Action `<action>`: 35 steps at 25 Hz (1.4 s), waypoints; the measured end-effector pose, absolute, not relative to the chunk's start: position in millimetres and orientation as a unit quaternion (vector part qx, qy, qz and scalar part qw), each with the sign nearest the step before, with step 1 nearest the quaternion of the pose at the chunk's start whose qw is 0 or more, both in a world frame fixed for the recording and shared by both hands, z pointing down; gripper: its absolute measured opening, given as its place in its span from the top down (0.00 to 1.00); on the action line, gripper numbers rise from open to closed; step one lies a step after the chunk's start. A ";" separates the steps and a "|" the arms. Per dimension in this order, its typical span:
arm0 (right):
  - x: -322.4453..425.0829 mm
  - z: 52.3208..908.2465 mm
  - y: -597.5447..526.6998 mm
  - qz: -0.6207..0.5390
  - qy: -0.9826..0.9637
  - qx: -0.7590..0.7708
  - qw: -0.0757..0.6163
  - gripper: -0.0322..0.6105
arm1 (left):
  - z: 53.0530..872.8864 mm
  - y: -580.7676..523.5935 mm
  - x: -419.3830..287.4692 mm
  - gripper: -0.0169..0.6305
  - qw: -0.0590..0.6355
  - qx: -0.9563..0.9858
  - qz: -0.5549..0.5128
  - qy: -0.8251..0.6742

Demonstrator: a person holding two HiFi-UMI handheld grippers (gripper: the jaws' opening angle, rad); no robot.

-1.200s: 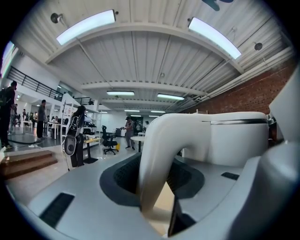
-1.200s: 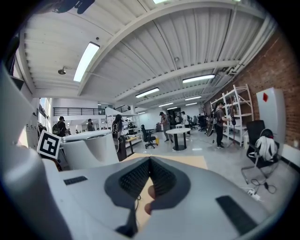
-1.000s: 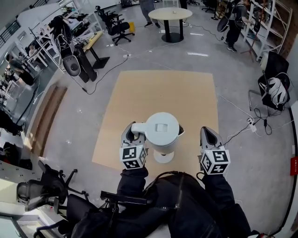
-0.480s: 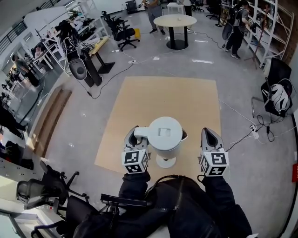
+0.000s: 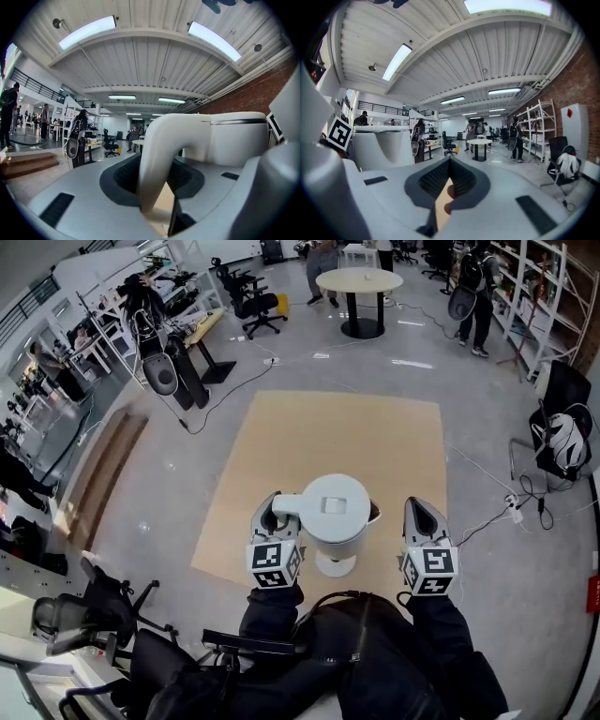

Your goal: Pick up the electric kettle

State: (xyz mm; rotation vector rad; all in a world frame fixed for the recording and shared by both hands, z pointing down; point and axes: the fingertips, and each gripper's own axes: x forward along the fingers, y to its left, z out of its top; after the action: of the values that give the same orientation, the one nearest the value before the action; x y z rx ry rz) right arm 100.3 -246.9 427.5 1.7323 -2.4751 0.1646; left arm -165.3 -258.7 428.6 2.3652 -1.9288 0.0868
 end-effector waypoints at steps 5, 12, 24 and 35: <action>100.5 429.2 -247.1 0.058 -0.815 0.573 0.059 0.95 | 427.7 -258.3 -164.2 0.76 0.041 0.775 0.027 -0.630; 100.5 431.0 -246.2 0.064 -0.813 0.576 0.061 0.95 | 428.4 -258.4 -166.7 0.76 0.045 0.775 0.029 -0.629; 104.6 438.2 -247.0 0.074 -0.806 0.583 0.066 0.95 | 434.3 -259.7 -165.0 0.76 0.049 0.777 0.034 -0.626; 109.5 436.0 -245.1 0.073 -0.809 0.580 0.058 0.95 | 435.7 -257.6 -160.6 0.76 0.053 0.776 0.034 -0.628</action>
State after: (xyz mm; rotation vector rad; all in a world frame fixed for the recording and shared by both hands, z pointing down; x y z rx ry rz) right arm 109.5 -245.1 436.0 1.7567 -2.4527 0.2213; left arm -160.6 -257.6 435.7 2.3584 -1.9091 0.1021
